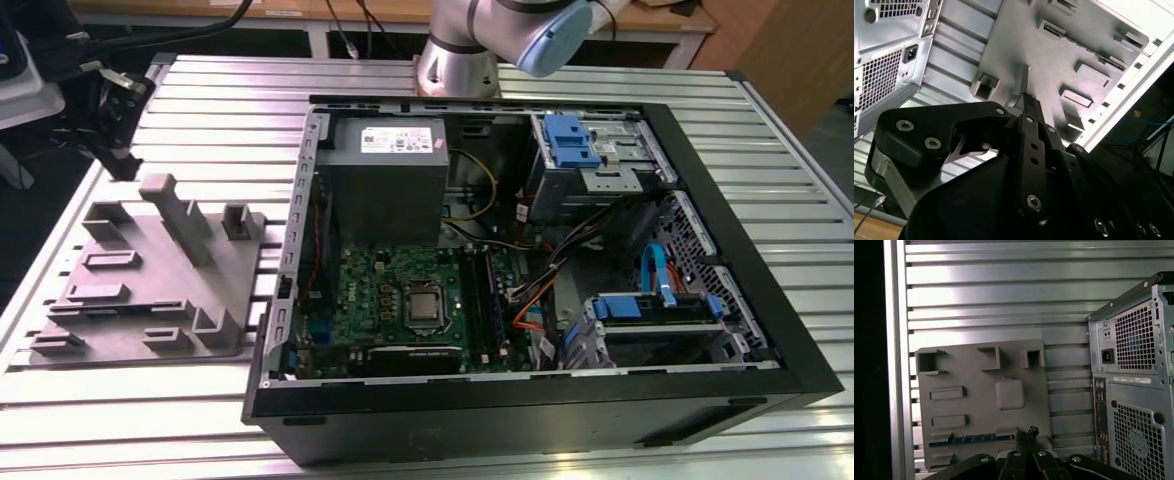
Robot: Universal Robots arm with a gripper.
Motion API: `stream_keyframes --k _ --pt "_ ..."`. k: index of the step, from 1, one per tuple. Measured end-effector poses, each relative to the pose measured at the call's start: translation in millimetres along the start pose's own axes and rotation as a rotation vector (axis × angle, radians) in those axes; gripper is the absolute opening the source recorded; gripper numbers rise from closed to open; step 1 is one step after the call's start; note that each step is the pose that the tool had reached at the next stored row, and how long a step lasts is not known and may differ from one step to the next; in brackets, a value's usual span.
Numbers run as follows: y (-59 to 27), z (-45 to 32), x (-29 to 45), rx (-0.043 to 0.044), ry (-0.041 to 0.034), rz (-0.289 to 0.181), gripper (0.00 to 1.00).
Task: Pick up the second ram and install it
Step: 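Reach for the second ram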
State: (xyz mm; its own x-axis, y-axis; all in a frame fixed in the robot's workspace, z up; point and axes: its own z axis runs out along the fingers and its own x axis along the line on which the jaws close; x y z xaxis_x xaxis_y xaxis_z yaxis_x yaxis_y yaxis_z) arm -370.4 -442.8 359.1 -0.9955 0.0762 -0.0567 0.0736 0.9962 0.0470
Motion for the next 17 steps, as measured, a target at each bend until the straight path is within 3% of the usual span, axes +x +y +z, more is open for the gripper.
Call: stream_keyframes --k 17 --pt "-17.2 14.7 14.5 0.0 0.0 0.0 0.1"
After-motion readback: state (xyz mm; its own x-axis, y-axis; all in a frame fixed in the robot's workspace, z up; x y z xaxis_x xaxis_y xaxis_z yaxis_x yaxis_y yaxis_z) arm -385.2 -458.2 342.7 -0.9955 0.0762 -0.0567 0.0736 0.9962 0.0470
